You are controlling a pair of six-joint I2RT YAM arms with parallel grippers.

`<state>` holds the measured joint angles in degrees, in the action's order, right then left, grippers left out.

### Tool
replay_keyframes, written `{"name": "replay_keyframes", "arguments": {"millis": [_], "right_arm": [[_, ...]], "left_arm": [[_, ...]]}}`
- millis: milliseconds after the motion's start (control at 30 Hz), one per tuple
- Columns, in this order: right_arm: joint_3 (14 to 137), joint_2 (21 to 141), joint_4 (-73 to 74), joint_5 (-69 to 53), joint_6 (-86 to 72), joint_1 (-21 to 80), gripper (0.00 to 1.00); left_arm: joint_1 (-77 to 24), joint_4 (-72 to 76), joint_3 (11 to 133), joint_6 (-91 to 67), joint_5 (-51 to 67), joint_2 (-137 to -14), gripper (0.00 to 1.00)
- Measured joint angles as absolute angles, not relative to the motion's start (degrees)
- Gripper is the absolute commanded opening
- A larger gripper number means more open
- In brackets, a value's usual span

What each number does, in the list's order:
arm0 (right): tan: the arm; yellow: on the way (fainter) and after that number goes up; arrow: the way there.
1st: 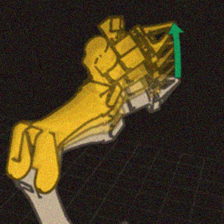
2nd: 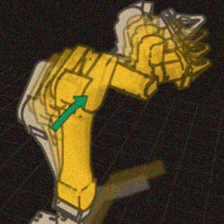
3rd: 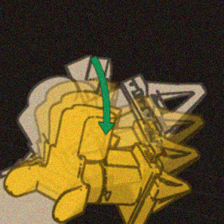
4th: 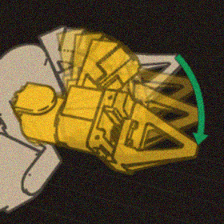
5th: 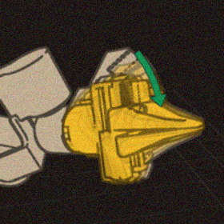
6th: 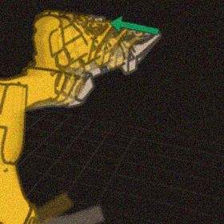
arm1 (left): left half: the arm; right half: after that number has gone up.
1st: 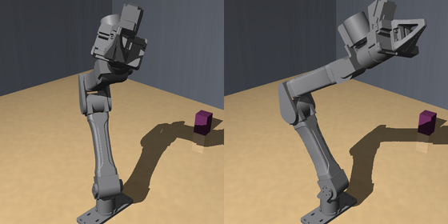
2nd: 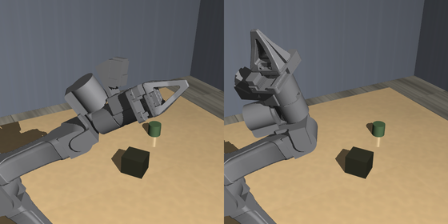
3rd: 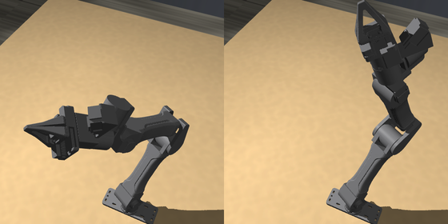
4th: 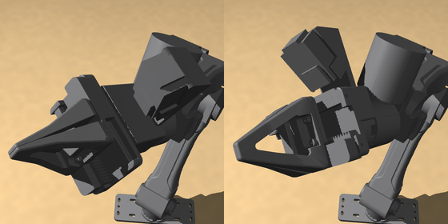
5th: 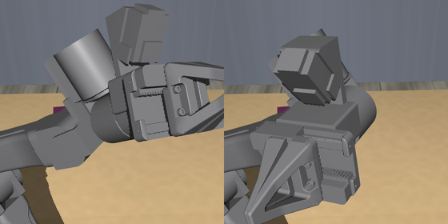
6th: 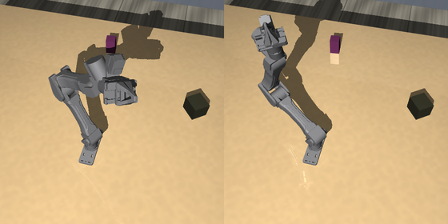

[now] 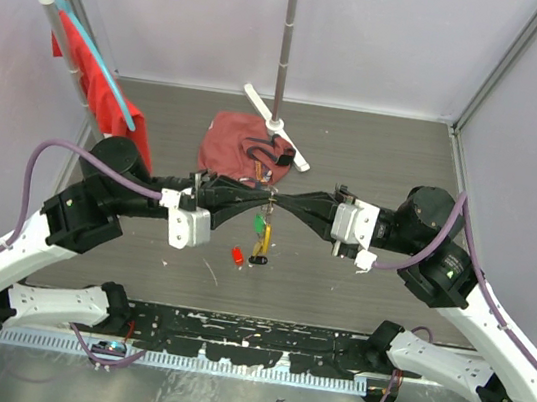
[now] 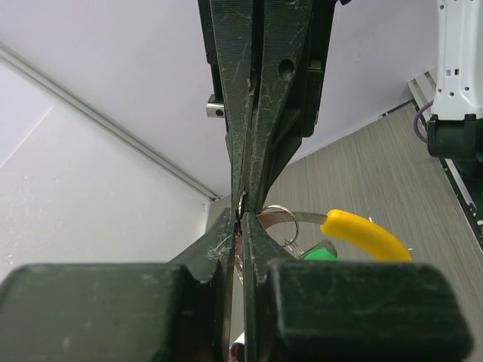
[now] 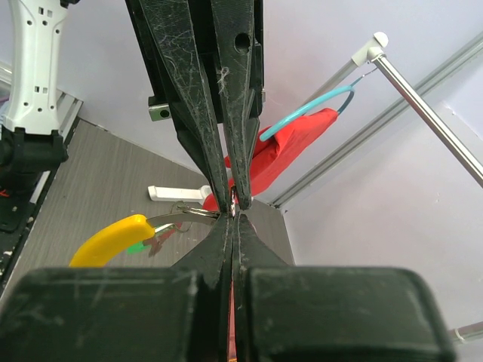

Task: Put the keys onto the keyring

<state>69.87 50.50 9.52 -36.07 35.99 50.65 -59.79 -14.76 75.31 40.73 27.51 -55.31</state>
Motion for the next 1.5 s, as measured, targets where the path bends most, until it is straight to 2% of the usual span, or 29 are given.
{"name": "replay_keyframes", "arguments": {"millis": [100,167,367,533,600,667,733,867,1033,1267,1500], "right_arm": [[69.9,50.5,9.5,-36.1,36.0,50.7,0.00],[69.9,50.5,9.5,-36.1,35.9,50.7,0.01],[69.9,50.5,9.5,-36.1,35.9,50.7,0.00],[69.9,50.5,9.5,-36.1,35.9,50.6,0.01],[69.9,50.5,9.5,-36.1,35.8,50.6,0.01],[69.9,50.4,9.5,-35.9,35.8,50.6,0.01],[69.9,50.3,9.6,-35.8,35.8,50.5,0.09],[69.9,50.0,9.5,-35.3,35.7,50.5,0.34],[69.9,49.3,9.6,-34.6,36.1,50.6,0.46],[70.3,47.4,11.5,-30.6,35.9,50.8,0.46],[71.1,44.7,11.2,-7.6,25.4,50.9,0.38]], "left_arm": [[-59.8,-14.8,75.3,40.6,27.5,-55.3,0.22],[-59.8,-14.7,75.3,40.7,27.5,-55.4,0.23],[-59.8,-14.7,75.3,40.5,27.4,-55.4,0.12],[-59.8,-14.6,75.3,40.4,27.4,-55.5,0.09],[-59.8,-14.6,75.3,40.3,27.4,-55.6,0.00],[-59.8,-14.7,75.3,40.1,27.5,-55.7,0.00],[-59.8,-14.7,75.4,40.2,27.6,-55.8,0.00],[-59.8,-15.5,76.3,40.3,27.7,-56.4,0.00],[-59.8,-17.0,76.3,40.4,27.1,-56.5,0.00],[-59.8,-18.0,76.3,38.1,22.0,-56.8,0.00],[-58.9,-19.4,73.1,33.3,15.6,-56.4,0.00]]}}
